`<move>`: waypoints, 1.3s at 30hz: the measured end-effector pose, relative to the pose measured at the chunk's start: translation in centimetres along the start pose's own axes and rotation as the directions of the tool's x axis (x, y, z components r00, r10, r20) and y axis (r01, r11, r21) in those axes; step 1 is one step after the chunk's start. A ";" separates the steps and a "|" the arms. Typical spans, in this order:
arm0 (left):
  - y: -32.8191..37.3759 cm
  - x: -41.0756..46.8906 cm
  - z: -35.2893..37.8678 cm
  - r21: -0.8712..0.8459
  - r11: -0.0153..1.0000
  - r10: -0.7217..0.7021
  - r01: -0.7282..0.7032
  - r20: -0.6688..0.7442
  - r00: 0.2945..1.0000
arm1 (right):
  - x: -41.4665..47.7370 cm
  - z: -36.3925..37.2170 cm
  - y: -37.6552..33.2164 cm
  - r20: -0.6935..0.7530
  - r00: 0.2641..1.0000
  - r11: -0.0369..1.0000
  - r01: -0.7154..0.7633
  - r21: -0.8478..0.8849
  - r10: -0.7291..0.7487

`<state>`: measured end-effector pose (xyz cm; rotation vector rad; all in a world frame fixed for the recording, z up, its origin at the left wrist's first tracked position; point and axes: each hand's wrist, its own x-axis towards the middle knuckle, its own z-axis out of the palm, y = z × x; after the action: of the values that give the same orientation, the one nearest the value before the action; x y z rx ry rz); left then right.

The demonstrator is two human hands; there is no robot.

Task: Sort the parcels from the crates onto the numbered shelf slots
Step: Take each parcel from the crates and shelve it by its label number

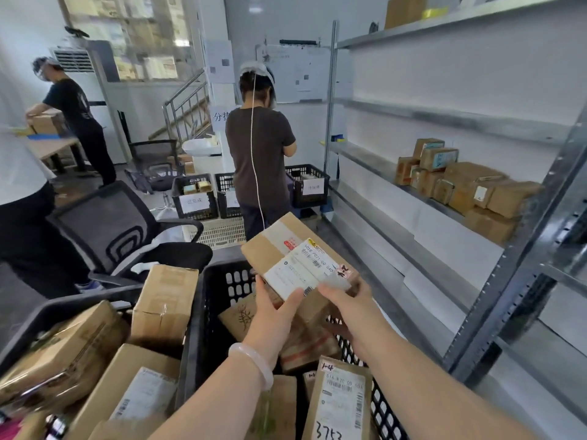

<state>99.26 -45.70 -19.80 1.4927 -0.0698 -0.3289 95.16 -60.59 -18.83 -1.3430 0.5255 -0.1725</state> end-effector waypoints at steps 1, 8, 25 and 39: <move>0.1 -0.1 -0.1 0.045 0.999 0.022 -0.021 -0.009 1.000 | -0.1 -0.3 -0.4 -0.029 0.999 0.999 0.040 -0.036 -0.041; 2.3 0.5 -3.2 0.710 0.653 0.331 -0.263 0.045 0.943 | -1.0 -2.5 -2.6 0.069 0.952 0.871 0.302 -0.389 -0.299; 2.1 -1.2 4.0 0.352 0.825 0.294 -0.443 0.402 0.867 | -7.7 -9.0 -1.8 -0.085 0.794 0.680 0.453 -0.577 -0.602; -1.1 -14.8 28.5 0.078 0.713 0.380 -0.697 0.792 0.478 | -23.3 -30.1 -1.5 -0.509 0.613 0.780 0.321 -0.538 -0.604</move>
<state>77.93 -69.49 -16.11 1.5444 -1.3517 -0.3715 61.37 -77.83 -15.17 -1.8087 0.8172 -1.0852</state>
